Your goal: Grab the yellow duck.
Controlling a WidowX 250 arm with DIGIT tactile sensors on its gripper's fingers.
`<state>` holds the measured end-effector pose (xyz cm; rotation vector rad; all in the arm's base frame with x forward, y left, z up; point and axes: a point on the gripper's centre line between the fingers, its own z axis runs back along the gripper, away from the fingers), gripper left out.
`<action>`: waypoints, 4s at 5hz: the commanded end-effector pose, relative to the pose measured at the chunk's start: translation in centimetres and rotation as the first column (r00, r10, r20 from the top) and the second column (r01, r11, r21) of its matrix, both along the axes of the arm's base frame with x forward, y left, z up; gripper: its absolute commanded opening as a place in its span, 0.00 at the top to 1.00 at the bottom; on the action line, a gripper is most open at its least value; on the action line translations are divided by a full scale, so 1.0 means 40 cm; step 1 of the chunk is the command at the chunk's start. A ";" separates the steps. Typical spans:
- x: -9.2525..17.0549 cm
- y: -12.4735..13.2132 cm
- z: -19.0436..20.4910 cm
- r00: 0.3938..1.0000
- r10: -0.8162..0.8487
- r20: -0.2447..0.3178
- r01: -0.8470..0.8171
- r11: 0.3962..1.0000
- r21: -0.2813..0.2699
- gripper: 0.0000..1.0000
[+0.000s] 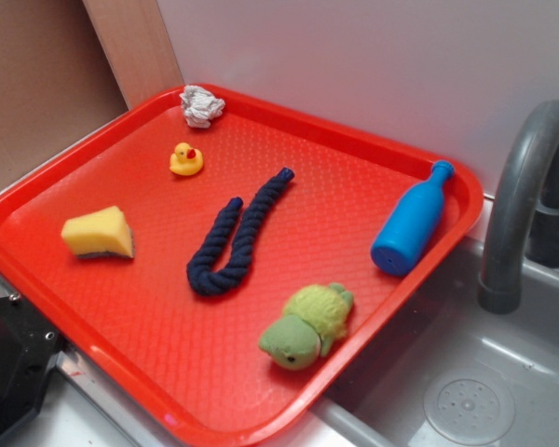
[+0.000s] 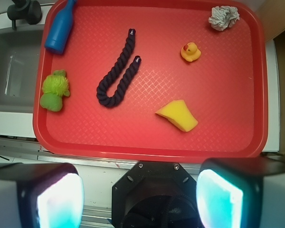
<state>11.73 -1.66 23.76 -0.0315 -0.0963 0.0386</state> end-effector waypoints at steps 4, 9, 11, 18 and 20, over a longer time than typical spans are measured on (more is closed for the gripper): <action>0.239 0.056 -0.068 0.957 0.190 0.219 -0.203 0.978 0.041 0.00; 0.391 0.243 -0.424 0.962 0.223 0.157 -0.258 0.933 0.252 0.00; 0.404 0.234 -0.468 0.966 0.209 0.155 -0.239 0.947 0.216 1.00; 0.275 0.033 -0.121 0.990 0.134 0.044 -0.140 0.974 0.180 1.00; 0.279 0.040 -0.046 0.986 0.146 0.085 -0.157 0.976 0.152 1.00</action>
